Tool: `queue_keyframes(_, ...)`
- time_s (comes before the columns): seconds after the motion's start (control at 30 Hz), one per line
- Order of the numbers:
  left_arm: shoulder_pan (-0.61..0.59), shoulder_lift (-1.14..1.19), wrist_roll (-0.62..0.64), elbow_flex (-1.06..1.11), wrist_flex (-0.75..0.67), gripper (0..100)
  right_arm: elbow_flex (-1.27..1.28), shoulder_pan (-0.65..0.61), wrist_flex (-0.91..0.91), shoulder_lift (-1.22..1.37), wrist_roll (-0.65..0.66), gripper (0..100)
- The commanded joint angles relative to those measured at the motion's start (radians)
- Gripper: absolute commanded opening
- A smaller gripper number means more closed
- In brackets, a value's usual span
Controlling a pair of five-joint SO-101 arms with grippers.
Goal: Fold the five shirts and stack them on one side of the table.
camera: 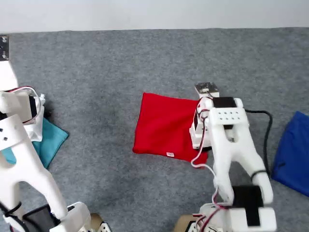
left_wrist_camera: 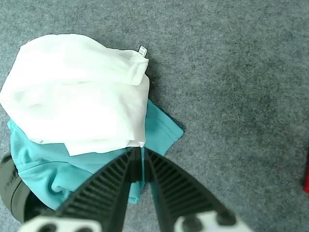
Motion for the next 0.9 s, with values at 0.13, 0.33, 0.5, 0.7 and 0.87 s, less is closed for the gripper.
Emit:
queue_keyframes(0.13,-0.008,-0.032,-0.008,0.001,0.018,2,0.066,0.019,-0.051,-0.107,0.005,1.3)
queue_keyframes(0.33,-0.008,-0.032,-0.008,0.001,0.018,2,0.061,0.013,-0.220,0.001,0.006,6.5)
queue_keyframes(0.5,-0.008,-0.032,-0.008,0.001,0.018,2,0.006,0.022,-0.168,0.091,0.006,16.7)
queue_keyframes(0.7,-0.008,-0.032,-0.008,0.001,0.018,2,0.006,0.024,-0.130,0.153,0.000,16.7)
queue_keyframes(0.87,-0.008,-0.032,-0.008,0.001,0.018,2,0.000,0.016,-0.150,0.188,0.000,5.2)
